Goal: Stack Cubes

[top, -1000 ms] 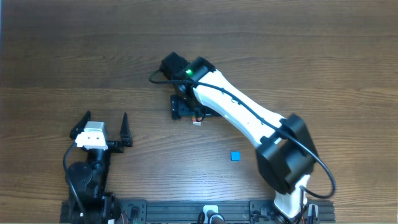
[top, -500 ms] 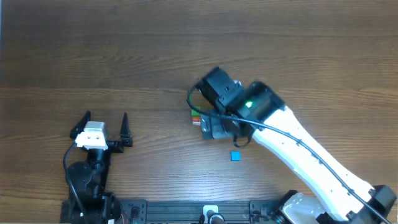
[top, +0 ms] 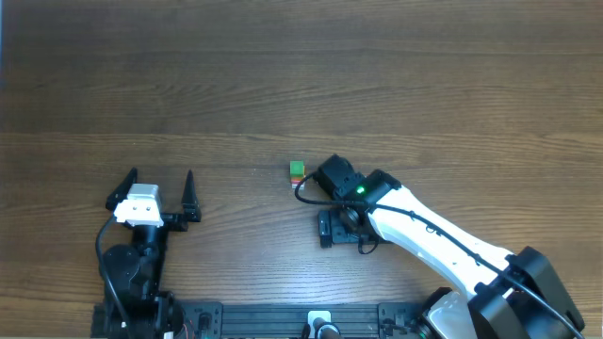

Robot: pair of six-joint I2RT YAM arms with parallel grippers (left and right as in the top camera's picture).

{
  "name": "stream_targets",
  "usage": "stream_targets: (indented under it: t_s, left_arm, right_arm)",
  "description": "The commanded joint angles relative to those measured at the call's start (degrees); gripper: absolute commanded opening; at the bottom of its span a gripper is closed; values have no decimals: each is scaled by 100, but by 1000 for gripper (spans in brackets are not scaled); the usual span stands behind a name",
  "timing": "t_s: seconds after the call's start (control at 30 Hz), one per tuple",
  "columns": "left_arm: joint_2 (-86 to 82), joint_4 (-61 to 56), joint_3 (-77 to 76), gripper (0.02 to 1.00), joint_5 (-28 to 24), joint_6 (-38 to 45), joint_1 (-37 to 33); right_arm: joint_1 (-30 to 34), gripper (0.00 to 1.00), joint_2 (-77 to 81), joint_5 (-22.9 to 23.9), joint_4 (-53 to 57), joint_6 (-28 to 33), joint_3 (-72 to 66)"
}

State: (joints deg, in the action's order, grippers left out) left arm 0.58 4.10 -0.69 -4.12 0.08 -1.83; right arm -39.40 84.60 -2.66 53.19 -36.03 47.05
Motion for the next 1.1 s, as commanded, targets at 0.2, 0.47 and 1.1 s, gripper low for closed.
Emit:
stream_targets:
  t_s: [0.2, 0.47, 1.1]
  left_arm:
    - [-42, 0, 35, 1000, -35, 101, 26]
    - [-42, 0, 35, 1000, -35, 98, 26]
    - [-42, 0, 35, 1000, -35, 101, 26]
  right_arm:
    - [278, 967, -37, -70, -570, -24, -538]
    - [278, 746, -35, -52, -697, -15, -603]
    - [278, 522, -13, -52, -713, -35, -636]
